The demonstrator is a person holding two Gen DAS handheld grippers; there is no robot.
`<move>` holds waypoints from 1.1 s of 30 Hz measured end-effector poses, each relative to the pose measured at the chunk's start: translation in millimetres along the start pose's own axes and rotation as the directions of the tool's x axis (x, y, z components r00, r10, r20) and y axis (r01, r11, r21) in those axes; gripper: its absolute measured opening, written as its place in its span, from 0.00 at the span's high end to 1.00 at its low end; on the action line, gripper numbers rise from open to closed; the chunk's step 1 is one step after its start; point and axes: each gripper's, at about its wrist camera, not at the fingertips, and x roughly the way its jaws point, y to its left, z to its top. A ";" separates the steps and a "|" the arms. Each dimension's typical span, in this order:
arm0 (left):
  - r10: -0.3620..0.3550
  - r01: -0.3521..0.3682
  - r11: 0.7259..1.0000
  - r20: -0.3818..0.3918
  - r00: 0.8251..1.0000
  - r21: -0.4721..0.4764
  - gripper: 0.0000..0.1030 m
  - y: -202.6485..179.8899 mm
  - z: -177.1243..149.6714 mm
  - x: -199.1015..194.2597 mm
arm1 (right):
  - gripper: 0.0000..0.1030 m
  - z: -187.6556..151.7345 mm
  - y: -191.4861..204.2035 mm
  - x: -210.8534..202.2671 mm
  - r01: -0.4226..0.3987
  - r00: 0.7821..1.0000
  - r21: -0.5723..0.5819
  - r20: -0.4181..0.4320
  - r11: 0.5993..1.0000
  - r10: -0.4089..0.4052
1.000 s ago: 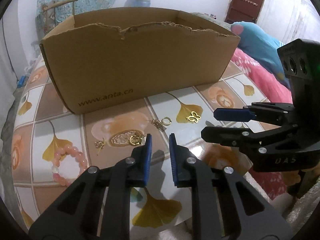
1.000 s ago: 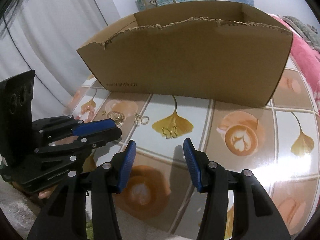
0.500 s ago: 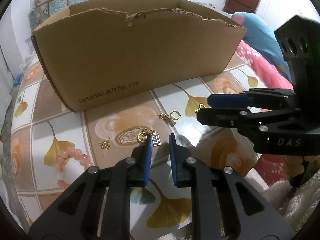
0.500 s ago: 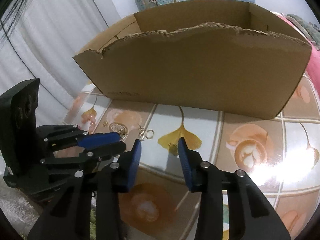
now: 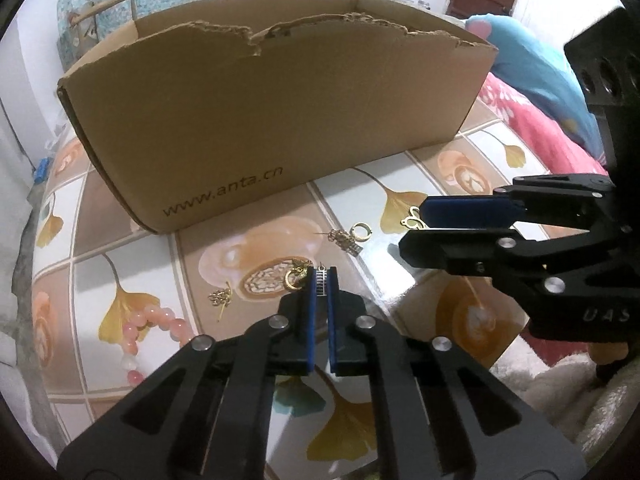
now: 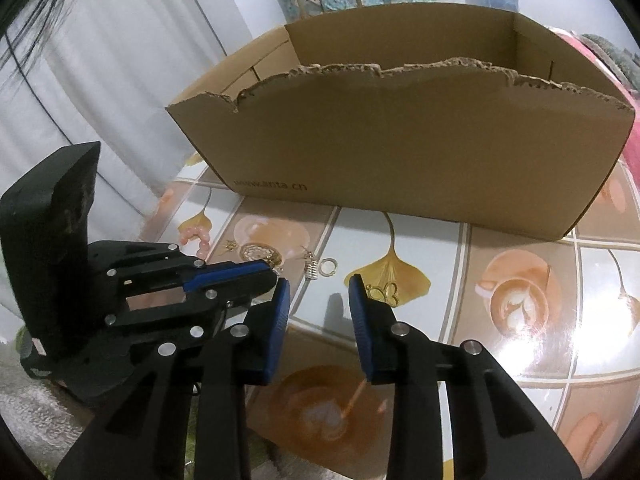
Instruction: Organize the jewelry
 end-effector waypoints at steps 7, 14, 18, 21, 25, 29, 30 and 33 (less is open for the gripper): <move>0.004 -0.004 1.000 -0.001 1.000 0.021 0.96 -5.3 -7.5 -4.5 | 0.71 -1.9 -0.1 -5.2 0.007 1.000 -0.006 0.006 1.000 -0.007; 0.023 -0.023 1.000 -0.002 1.000 0.001 0.96 -1.9 -22.0 -15.6 | 0.81 0.9 13.4 8.4 -0.018 1.000 -0.053 -0.015 0.998 0.017; 0.018 -0.018 1.000 0.009 1.000 -0.021 0.96 -0.1 -23.9 -16.2 | 0.88 8.4 22.1 21.9 -0.001 1.000 -0.098 -0.025 0.995 -0.002; 0.012 -0.011 1.000 0.011 1.000 -0.027 0.96 1.0 -24.1 -16.4 | 0.90 12.1 24.1 26.4 0.016 0.999 -0.111 -0.026 0.994 -0.019; 0.002 -0.002 1.000 0.012 1.000 -0.026 0.96 1.2 -24.3 -16.8 | 0.91 11.8 25.6 28.6 0.047 0.998 -0.128 -0.029 0.991 -0.051; -0.004 0.005 1.000 0.015 1.000 -0.026 0.96 3.8 -25.9 -19.5 | 0.92 9.2 25.6 35.1 0.065 0.996 -0.132 -0.049 0.989 -0.072; -0.005 0.005 1.000 0.016 1.000 -0.027 0.96 4.4 -26.1 -19.9 | 0.93 9.2 25.4 36.5 0.068 0.996 -0.132 -0.052 0.989 -0.075; -0.005 0.005 1.000 0.016 1.000 -0.027 0.96 4.8 -26.0 -20.1 | 0.94 9.6 24.7 37.9 0.078 0.995 -0.135 -0.051 0.988 -0.085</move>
